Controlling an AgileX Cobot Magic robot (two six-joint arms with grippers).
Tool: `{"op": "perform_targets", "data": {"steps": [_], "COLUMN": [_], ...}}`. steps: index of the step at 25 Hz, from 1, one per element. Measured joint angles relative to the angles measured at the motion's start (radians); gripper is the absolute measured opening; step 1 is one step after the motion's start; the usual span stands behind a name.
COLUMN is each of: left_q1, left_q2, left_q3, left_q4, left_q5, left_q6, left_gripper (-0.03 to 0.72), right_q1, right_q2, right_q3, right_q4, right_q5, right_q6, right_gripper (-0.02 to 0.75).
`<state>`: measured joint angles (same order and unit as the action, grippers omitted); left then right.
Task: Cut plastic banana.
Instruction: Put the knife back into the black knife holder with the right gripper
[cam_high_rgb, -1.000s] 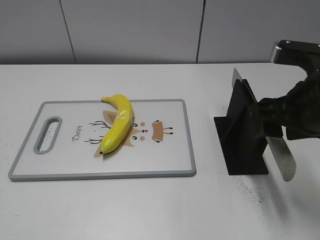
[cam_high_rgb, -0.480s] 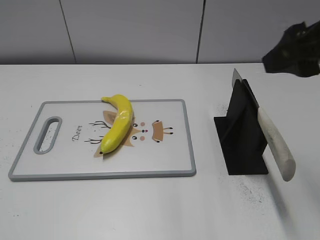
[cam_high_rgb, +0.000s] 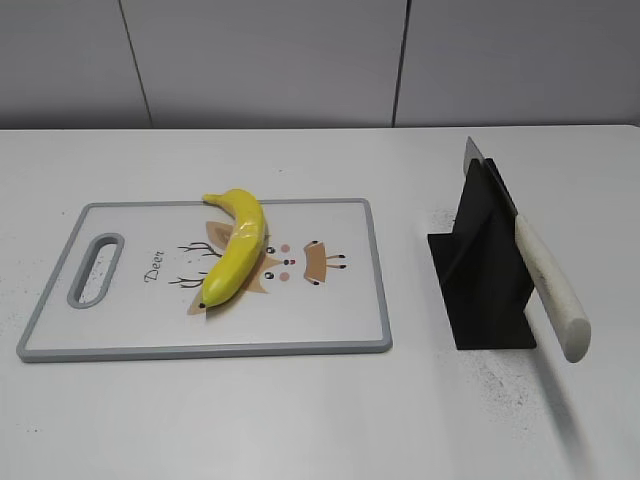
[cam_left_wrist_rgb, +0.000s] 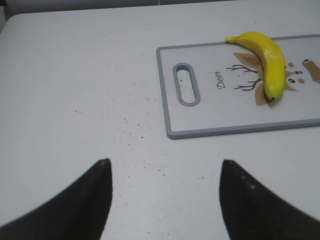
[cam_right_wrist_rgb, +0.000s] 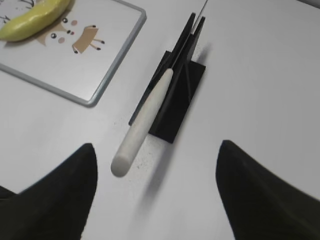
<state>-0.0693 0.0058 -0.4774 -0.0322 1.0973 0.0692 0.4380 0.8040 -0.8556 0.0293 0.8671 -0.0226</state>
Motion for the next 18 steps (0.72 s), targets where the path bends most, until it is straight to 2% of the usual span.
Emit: {"op": "perform_targets", "data": {"steps": [11, 18], "left_q1": [0.000, 0.000], "left_q2": [0.000, 0.000], "left_q3": [0.000, 0.000], "left_q4": [0.000, 0.000], "left_q5": [0.000, -0.001], "left_q6": [0.000, 0.000], "left_gripper": [0.621, 0.607], "right_q1": [0.000, 0.000], "right_q2": [-0.400, -0.600], "right_q3": [0.307, 0.322], "right_q4": [0.000, 0.000], "right_q5": [0.060, 0.109], "right_q6": [-0.001, -0.001], "right_gripper": [0.560, 0.560]}}
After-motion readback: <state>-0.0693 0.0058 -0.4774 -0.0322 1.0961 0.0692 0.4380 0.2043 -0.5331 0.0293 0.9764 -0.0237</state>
